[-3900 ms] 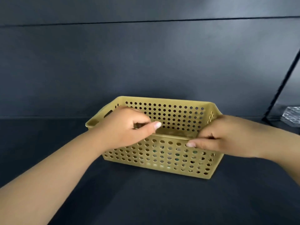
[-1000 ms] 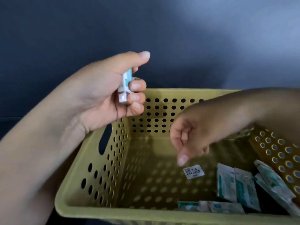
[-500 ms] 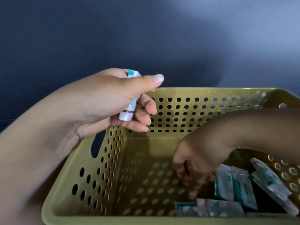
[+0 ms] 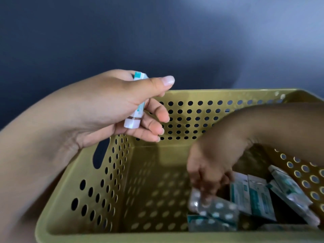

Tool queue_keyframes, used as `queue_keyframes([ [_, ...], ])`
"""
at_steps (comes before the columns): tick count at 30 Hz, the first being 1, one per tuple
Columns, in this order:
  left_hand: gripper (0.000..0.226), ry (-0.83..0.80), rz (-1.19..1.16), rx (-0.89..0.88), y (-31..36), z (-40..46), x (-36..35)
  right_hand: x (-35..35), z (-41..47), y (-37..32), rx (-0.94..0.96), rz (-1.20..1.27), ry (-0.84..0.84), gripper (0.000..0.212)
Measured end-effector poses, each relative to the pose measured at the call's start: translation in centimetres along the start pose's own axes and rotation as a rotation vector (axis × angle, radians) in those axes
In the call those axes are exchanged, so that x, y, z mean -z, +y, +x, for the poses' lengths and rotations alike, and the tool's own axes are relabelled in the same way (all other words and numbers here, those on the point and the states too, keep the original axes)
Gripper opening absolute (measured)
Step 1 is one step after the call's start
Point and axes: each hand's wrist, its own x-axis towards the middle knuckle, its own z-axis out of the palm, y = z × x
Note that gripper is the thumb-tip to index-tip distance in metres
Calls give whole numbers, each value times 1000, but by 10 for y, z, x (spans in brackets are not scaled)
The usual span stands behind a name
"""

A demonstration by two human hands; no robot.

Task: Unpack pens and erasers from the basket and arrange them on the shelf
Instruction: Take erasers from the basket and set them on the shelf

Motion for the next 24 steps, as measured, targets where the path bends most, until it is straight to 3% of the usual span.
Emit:
queue_keyframes([
  [5, 33, 63, -78, -1, 3, -4, -1, 26, -22, 5, 176, 391, 366, 4],
  [10, 17, 178, -241, -26, 5, -5, 0, 27, -38, 3, 469, 640, 572, 25],
  [14, 33, 143, -314, 30, 8, -5, 2, 29, -45, -1, 655, 811, 791, 24],
  [19, 49, 52, -368, 87, 10, -3, 7, 24, -39, -9, 728, 817, 1088, 19],
  [22, 48, 52, -395, 74, 9, -2, 8, 19, -29, -17, 712, 523, 1308, 25],
  [24, 36, 95, -418, 50, 8, -2, 8, 15, -23, -21, 702, 388, 1342, 26],
])
